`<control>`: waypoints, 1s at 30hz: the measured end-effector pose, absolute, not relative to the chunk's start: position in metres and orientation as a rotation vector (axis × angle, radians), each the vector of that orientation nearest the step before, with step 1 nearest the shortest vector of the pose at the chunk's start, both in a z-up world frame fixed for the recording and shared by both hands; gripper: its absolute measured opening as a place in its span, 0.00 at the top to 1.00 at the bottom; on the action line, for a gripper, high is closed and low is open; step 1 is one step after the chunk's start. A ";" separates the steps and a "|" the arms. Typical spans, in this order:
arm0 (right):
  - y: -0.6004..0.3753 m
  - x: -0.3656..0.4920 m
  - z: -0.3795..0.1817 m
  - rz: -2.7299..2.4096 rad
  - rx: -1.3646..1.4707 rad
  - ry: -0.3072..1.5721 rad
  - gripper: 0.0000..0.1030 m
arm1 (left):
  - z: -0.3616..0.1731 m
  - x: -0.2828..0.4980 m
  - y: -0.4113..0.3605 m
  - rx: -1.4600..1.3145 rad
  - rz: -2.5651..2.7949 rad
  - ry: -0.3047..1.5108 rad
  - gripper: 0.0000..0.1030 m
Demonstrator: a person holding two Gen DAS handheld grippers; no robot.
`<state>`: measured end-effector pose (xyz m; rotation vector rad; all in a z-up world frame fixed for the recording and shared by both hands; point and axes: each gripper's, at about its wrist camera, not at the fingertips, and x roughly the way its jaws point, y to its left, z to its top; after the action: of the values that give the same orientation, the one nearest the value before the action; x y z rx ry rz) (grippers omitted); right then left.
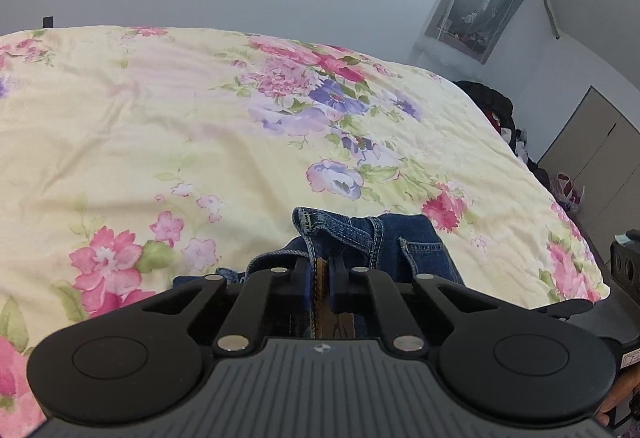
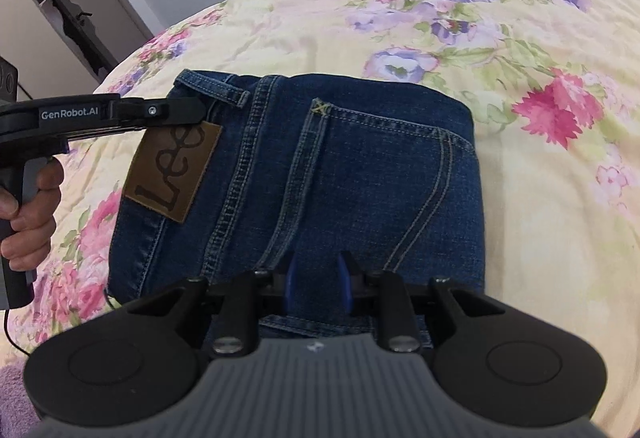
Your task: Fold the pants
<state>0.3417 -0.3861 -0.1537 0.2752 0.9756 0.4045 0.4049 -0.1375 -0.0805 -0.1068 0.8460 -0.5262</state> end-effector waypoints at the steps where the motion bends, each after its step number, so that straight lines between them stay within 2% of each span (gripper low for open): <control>1: -0.379 0.341 -0.151 0.418 0.265 0.981 0.81 | -0.083 0.404 -0.132 -0.107 -0.517 0.856 0.92; 6: -0.340 0.343 -0.155 0.447 0.163 1.006 0.80 | -0.119 0.413 -0.112 -0.096 -0.441 0.905 0.92; 12: -0.327 0.354 -0.179 0.433 0.169 1.041 0.78 | -0.158 0.426 -0.104 -0.135 -0.419 0.947 0.91; 17: -0.325 0.359 -0.180 0.433 0.168 1.055 0.79 | -0.158 0.427 -0.101 -0.139 -0.432 0.958 0.90; 20: -0.328 0.359 -0.165 0.434 0.147 1.037 0.86 | -0.154 0.426 -0.106 -0.097 -0.428 0.961 0.90; 24: -0.356 0.370 -0.135 0.333 0.139 0.937 0.87 | -0.155 0.429 -0.107 -0.093 -0.426 0.974 0.90; 26: -0.374 0.386 -0.127 0.258 0.158 0.912 0.93 | -0.155 0.429 -0.107 -0.087 -0.432 0.972 0.89; 30: -0.397 0.421 -0.132 0.197 0.210 0.914 0.95 | -0.158 0.427 -0.104 -0.099 -0.443 0.956 0.90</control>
<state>0.4205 -0.3967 -0.1318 0.2102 0.9137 0.1970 0.4265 -0.1041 -0.1578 -0.0994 0.9563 -0.4434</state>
